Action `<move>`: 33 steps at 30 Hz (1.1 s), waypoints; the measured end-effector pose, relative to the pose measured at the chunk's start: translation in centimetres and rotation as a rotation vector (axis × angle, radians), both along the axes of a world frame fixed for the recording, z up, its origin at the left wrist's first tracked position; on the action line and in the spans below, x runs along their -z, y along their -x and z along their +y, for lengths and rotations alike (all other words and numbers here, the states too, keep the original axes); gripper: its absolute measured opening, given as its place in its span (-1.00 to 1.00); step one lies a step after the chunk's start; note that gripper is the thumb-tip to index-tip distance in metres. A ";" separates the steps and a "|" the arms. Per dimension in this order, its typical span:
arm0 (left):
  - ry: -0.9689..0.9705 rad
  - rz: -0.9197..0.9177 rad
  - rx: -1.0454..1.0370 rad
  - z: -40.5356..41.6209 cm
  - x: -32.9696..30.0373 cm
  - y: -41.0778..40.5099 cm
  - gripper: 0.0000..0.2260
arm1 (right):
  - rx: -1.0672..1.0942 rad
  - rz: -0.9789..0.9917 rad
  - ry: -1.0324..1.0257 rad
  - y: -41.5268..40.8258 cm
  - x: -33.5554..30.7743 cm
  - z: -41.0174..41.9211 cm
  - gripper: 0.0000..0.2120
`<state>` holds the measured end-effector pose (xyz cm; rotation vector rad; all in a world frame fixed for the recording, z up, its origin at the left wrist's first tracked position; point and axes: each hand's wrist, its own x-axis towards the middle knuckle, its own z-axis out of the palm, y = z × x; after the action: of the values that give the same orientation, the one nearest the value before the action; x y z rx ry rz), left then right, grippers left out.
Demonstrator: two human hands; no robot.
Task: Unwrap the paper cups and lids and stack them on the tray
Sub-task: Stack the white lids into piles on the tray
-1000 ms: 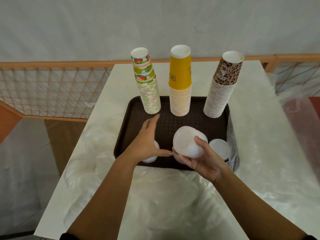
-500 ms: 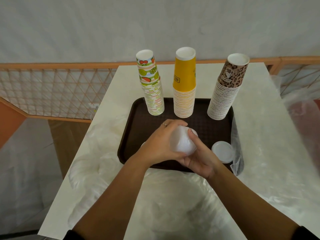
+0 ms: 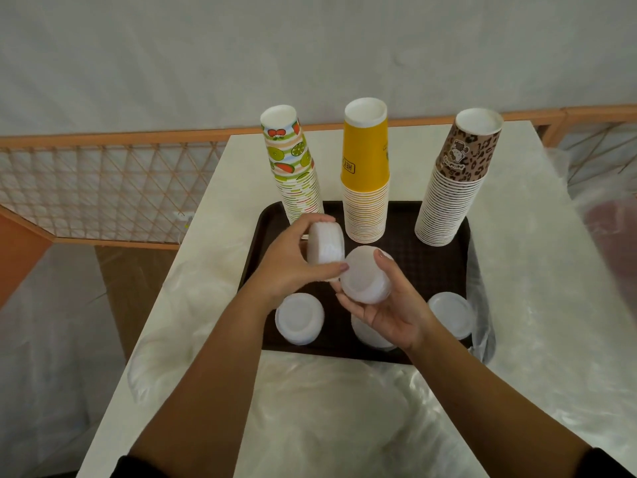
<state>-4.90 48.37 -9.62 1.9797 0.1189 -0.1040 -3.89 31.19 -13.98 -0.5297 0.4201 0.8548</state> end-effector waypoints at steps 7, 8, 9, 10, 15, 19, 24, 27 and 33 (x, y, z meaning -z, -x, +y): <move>-0.607 0.190 -0.082 0.5 4.5 -4.5 -0.31 | 0.103 0.037 0.097 -0.8 0.8 -1.2 -0.52; -0.640 0.218 -0.067 0.4 5.4 -4.8 -0.30 | 0.107 0.042 0.098 -0.8 1.0 -1.3 -0.53; -0.660 0.241 -0.061 0.4 6.2 -5.2 -0.30 | 0.109 0.046 0.099 -0.9 1.2 -1.4 -0.53; -0.674 0.257 -0.064 0.4 6.9 -5.4 -0.30 | 0.113 0.051 0.101 -1.0 1.4 -1.6 -0.53; -0.728 0.273 -0.074 0.5 8.8 -5.6 -0.27 | 0.121 0.027 0.096 -0.9 1.7 -1.8 -0.53; -0.705 0.353 -0.078 0.7 8.9 -5.0 -0.07 | 0.128 0.015 0.096 -0.8 1.8 -1.7 -0.46; -0.522 0.137 -0.292 1.3 5.8 -3.0 -0.29 | 0.098 0.001 0.109 -0.7 1.4 -1.2 -0.51; -0.199 0.180 -0.282 0.2 3.2 -1.0 -0.59 | 0.056 -0.028 0.169 -0.7 1.2 0.0 -0.57; 0.168 0.323 -0.309 -0.7 2.9 2.2 -0.78 | -0.189 -0.344 0.539 -0.2 0.7 3.6 -0.67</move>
<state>-7.11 47.66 -12.53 1.7424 0.6032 -0.2248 -3.65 34.74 -14.71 -1.2111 0.2826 0.8081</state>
